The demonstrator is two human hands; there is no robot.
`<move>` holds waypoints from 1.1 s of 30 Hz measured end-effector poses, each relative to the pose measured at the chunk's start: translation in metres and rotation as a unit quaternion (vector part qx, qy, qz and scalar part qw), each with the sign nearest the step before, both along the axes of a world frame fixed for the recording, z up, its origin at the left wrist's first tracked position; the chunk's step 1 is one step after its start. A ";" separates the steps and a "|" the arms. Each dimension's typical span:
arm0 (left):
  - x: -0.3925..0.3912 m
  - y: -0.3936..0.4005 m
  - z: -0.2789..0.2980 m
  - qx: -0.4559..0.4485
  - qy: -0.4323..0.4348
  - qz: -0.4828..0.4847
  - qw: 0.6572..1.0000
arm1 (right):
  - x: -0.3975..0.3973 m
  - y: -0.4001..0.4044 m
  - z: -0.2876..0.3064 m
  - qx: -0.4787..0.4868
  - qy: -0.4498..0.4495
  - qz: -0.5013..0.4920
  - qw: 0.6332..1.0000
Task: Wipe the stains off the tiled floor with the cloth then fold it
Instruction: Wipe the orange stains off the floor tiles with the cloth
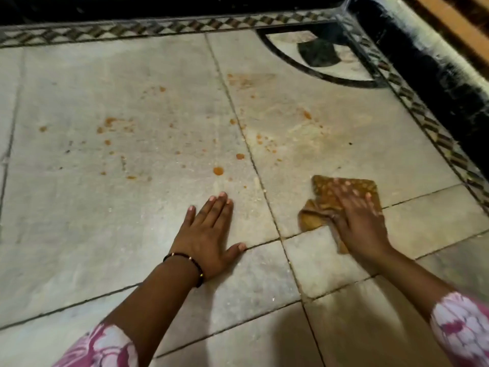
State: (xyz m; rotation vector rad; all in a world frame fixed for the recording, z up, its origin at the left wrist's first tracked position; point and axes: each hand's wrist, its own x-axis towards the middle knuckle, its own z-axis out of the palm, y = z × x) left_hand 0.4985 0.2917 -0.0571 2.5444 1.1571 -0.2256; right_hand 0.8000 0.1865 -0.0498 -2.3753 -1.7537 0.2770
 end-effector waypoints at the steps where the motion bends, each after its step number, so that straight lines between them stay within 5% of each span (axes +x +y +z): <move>1: -0.003 0.004 0.005 -0.014 0.027 -0.017 0.999 | 0.001 0.018 0.002 -0.008 0.011 -0.035 0.999; 3: -0.018 0.012 0.017 -0.020 0.082 -0.063 0.994 | -0.013 0.063 0.010 -0.061 0.030 -0.049 0.996; 5: -0.043 0.024 0.031 -0.019 0.139 -0.097 0.985 | -0.045 0.096 0.024 -0.139 0.013 0.060 0.988; 9: -0.104 0.054 0.081 -0.001 0.252 -0.193 0.948 | -0.107 0.091 0.050 -0.267 -0.027 0.321 0.908; 12: -0.138 0.070 0.106 0.003 0.298 -0.254 0.920 | -0.118 0.065 0.059 -0.314 -0.039 0.375 0.871; 16: -0.133 0.079 0.082 -0.005 0.228 -0.215 0.950 | -0.127 0.036 0.055 -0.334 -0.053 0.292 0.895; 19: -0.104 0.075 0.042 -0.019 0.066 -0.113 0.991 | -0.154 0.021 0.040 -0.293 -0.035 0.211 0.932; 24: -0.120 0.061 -0.005 0.034 -0.005 -0.150 0.988 | -0.186 0.031 0.019 -0.182 -0.019 0.065 0.981; 30: -0.124 0.061 -0.019 0.065 -0.063 -0.150 0.985 | -0.144 0.189 0.011 -0.119 0.064 -0.070 0.988; 33: -0.124 0.061 -0.017 0.056 -0.068 -0.145 0.986 | -0.154 0.182 0.006 -0.088 0.046 -0.067 0.993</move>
